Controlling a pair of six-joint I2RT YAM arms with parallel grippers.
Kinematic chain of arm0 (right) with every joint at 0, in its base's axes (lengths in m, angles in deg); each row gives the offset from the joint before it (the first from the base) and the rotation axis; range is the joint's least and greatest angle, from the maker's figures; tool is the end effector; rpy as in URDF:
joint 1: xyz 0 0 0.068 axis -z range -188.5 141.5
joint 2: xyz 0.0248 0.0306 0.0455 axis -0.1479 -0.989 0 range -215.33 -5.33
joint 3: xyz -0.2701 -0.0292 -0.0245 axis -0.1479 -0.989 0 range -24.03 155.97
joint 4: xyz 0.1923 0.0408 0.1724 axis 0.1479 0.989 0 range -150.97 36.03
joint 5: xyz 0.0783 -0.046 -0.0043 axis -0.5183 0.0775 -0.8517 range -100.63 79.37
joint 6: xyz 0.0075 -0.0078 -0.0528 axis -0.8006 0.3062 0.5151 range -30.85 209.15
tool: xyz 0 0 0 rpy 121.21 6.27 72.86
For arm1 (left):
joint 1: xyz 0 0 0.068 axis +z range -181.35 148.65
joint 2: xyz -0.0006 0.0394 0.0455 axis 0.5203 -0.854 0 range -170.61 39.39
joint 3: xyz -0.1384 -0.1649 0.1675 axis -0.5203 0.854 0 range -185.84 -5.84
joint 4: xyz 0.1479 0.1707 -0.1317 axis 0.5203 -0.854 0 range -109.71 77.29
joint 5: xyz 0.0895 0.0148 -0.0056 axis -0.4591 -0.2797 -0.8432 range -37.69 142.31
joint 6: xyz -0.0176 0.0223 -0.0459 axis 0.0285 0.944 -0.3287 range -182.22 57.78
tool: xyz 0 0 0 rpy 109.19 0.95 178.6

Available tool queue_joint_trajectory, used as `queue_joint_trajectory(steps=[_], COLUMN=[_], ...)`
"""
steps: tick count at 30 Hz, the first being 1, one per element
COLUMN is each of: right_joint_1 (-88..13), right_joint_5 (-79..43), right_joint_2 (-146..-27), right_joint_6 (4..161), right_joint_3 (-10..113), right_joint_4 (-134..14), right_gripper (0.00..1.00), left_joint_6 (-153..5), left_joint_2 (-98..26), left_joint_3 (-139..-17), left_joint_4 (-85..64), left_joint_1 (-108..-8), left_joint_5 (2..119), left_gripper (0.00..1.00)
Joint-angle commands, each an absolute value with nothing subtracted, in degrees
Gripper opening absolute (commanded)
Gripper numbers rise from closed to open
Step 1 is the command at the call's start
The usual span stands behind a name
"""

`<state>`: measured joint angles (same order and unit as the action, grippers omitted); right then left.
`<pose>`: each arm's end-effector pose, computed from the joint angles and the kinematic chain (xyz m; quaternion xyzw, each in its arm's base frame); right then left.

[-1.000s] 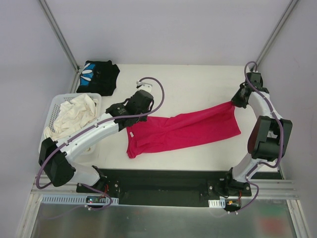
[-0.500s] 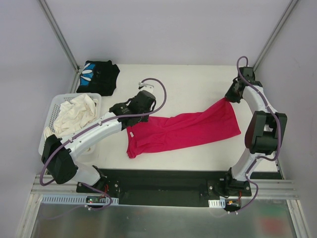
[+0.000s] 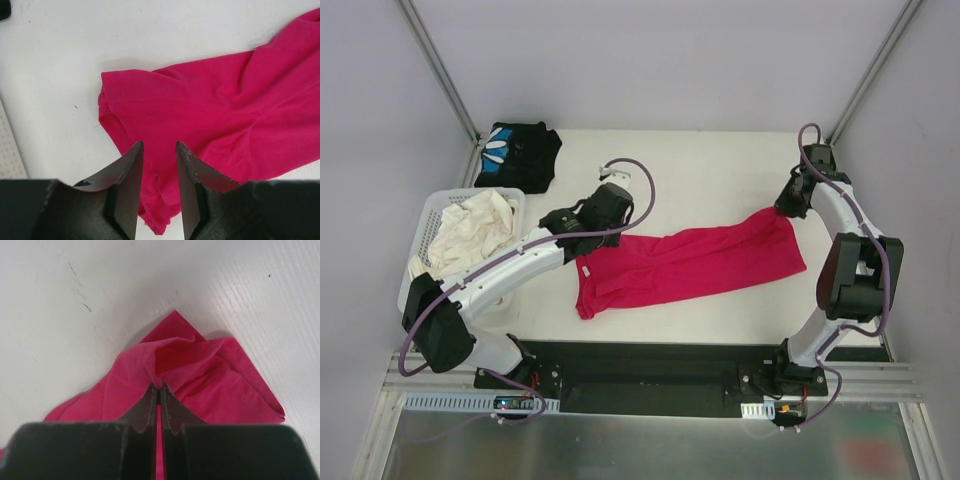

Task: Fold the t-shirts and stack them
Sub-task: Fold the other side of the tshirt into a rectangle

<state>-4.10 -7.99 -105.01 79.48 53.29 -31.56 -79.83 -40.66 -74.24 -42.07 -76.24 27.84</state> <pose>0.3804 -0.0310 0.2499 0.1232 0.9366 -0.0067 0.3280 0.2277 -0.2060 0.3129 0.1243 0.8850 -0.0453 0.4465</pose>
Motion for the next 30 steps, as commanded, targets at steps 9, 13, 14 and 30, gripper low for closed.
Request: queue_joint_trajectory(steps=[9,13,14,30], right_joint_1=[-4.0,-4.0,-4.0,-4.0], right_joint_5=[-5.7,-4.8,-4.6,-3.5], right_joint_2=[-93.1,-91.3,-91.0,-89.8], right_joint_6=[81.9,82.4,82.1,79.8], right_joint_3=[48.0,46.3,45.8,48.5], right_joint_4=[-26.1,-25.3,-25.2,-24.6], right_gripper=[0.02,0.08,0.14,0.23], left_joint_6=[-80.4,-80.0,-80.0,-79.9], left_joint_2=[-33.5,-31.0,-30.5,-28.7], left_joint_3=[-72.3,-71.0,-70.7,-68.9], left_joint_4=[-41.7,-41.7,-41.8,-42.7], left_joint_1=[-75.6,-75.6,-75.6,-75.6], left_joint_5=[27.1,27.0,26.8,25.6], left_gripper=[0.32,0.32,0.32,0.33])
